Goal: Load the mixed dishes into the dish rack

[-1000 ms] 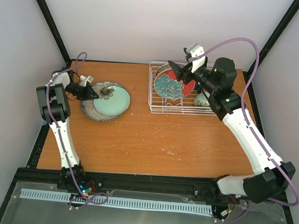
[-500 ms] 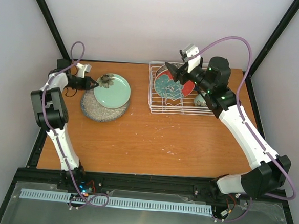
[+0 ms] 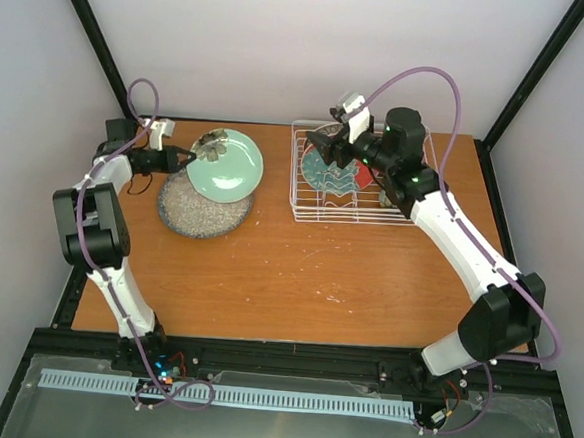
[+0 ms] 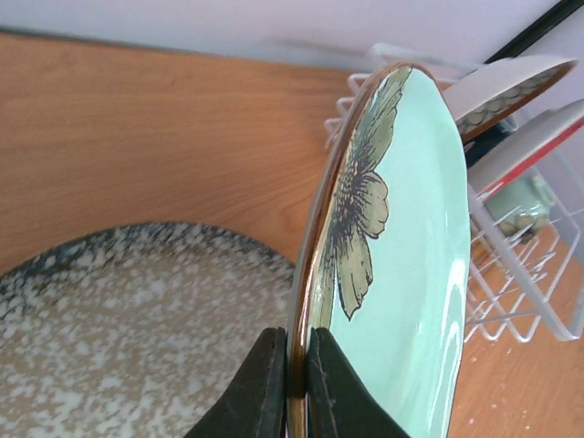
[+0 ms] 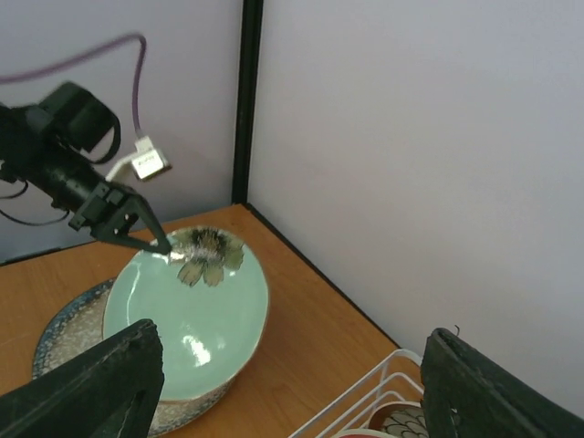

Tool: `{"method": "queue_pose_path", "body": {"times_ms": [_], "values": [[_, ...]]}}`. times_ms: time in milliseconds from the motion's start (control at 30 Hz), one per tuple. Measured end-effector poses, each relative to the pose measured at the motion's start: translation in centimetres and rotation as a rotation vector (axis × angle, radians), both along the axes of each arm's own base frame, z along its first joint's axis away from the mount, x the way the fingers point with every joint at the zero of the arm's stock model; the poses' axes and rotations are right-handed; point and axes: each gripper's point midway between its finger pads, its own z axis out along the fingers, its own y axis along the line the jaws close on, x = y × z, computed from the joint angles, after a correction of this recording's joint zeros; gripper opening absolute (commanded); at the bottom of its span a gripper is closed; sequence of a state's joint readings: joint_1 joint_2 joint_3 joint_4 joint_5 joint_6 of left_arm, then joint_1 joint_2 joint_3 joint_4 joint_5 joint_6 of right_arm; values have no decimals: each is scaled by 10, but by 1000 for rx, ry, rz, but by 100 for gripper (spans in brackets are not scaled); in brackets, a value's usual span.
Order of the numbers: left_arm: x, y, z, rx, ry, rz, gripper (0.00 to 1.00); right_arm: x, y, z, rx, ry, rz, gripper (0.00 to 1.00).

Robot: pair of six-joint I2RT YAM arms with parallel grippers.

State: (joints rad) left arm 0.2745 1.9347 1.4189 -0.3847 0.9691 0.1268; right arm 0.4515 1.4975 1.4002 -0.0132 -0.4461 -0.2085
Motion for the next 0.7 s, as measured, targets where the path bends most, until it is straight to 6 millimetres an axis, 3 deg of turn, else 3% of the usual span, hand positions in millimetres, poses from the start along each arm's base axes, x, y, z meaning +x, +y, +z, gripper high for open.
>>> {"method": "queue_pose_path", "body": {"times_ms": [100, 233, 367, 500, 600, 700], "values": [[-6, -7, 28, -22, -82, 3, 1, 6, 9, -11, -11, 34, 35, 77], [-14, -20, 88, -1, -270, -3, 1, 9, 23, -30, -34, 92, 106, 77], [-34, -49, 151, 62, -486, -26, 1, 10, 27, -49, -63, 141, 132, 78], [-63, -90, 199, 81, -663, -92, 0, 8, 27, -54, -88, 144, 144, 76], [-81, -103, 217, 94, -752, -108, 1, 10, 23, -55, -110, 134, 118, 75], [-92, -116, 220, 123, -811, -105, 1, 19, 4, -53, -122, 102, 0, 77]]}}
